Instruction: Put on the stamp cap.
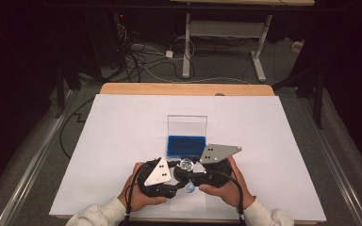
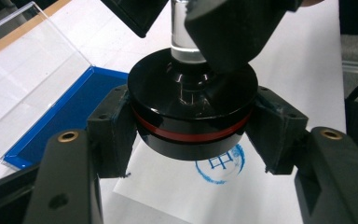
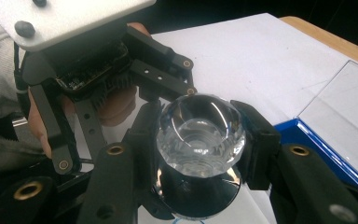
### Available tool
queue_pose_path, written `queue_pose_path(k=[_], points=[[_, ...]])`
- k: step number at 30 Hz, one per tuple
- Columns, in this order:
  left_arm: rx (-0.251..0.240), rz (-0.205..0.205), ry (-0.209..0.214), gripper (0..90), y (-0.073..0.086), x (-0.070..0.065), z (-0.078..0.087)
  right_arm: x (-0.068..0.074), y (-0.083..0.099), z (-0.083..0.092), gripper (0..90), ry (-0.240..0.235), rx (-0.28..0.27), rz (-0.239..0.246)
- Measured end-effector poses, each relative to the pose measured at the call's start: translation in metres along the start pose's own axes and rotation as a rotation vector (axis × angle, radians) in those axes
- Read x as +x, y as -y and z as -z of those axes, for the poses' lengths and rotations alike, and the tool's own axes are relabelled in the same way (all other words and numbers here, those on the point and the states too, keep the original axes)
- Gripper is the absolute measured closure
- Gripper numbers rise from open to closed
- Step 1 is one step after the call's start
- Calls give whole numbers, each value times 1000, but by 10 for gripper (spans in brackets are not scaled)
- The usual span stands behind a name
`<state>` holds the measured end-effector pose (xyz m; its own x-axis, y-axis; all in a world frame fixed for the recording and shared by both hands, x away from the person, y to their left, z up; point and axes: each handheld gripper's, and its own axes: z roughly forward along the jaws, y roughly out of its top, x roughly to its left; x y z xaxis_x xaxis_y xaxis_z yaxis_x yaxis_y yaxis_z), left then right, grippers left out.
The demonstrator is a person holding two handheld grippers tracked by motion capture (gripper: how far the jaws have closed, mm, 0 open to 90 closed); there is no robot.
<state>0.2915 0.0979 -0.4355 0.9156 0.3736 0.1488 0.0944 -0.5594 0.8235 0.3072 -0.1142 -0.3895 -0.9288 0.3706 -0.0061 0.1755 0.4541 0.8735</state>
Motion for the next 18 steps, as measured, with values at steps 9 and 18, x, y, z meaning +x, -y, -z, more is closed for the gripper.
queue_pose_path(k=[9, 18], points=[[30, -27, -13, 368, 0, -1, 0, -2, 2, -1, 566, -21, 20, -12], [58, -46, -15, 368, -2, -2, 0, -1, 4, -2, 567, -33, 33, -9]])
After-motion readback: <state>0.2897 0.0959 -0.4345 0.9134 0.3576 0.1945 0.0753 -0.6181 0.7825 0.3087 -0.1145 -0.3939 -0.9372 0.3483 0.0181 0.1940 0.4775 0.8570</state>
